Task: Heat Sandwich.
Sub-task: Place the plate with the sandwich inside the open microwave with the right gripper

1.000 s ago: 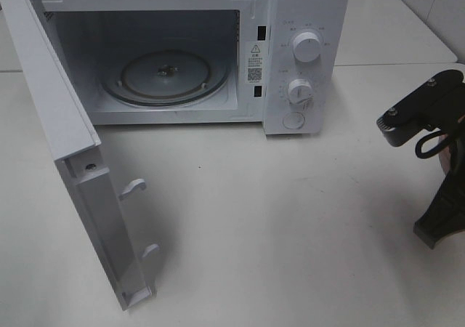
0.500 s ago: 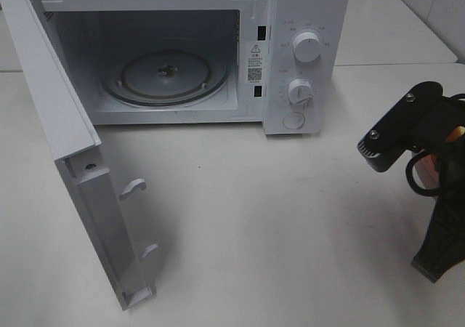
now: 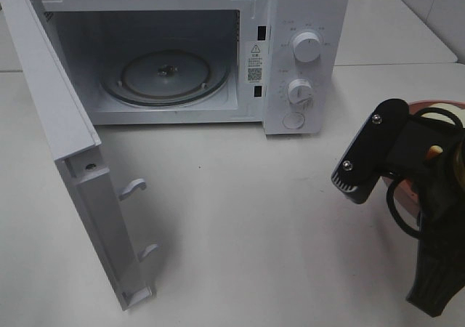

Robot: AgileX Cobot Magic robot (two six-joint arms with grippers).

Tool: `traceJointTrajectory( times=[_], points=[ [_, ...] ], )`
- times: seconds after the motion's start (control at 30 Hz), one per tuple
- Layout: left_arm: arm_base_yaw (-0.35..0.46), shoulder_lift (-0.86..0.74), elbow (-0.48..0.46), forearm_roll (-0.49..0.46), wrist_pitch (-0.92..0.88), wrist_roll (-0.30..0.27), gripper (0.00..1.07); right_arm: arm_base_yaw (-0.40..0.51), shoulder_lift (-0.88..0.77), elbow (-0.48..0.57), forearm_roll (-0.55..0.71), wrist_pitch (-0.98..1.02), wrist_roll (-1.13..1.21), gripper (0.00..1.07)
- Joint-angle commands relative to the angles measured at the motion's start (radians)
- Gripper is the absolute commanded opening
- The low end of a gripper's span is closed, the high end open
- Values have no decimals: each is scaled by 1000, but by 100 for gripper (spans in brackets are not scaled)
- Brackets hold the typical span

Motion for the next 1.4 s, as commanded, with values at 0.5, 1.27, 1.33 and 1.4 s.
traceJointTrajectory(
  times=[0.5,1.27,1.33,1.4],
  points=[
    [-2,-24,2,-6,-15,-2,103,157,-5,4,-29,14,-165,0],
    [-2,-24,2,-6,-15,-2,103,183,-5,4,-25,-112,-560,0],
    [-2,-24,2,-6,-15,-2,103,183,-5,4,-26,-114,-610,0],
    [-2,-24,2,-6,-15,-2,103,183,-5,4,-26,-118,-630,0]
  ],
)
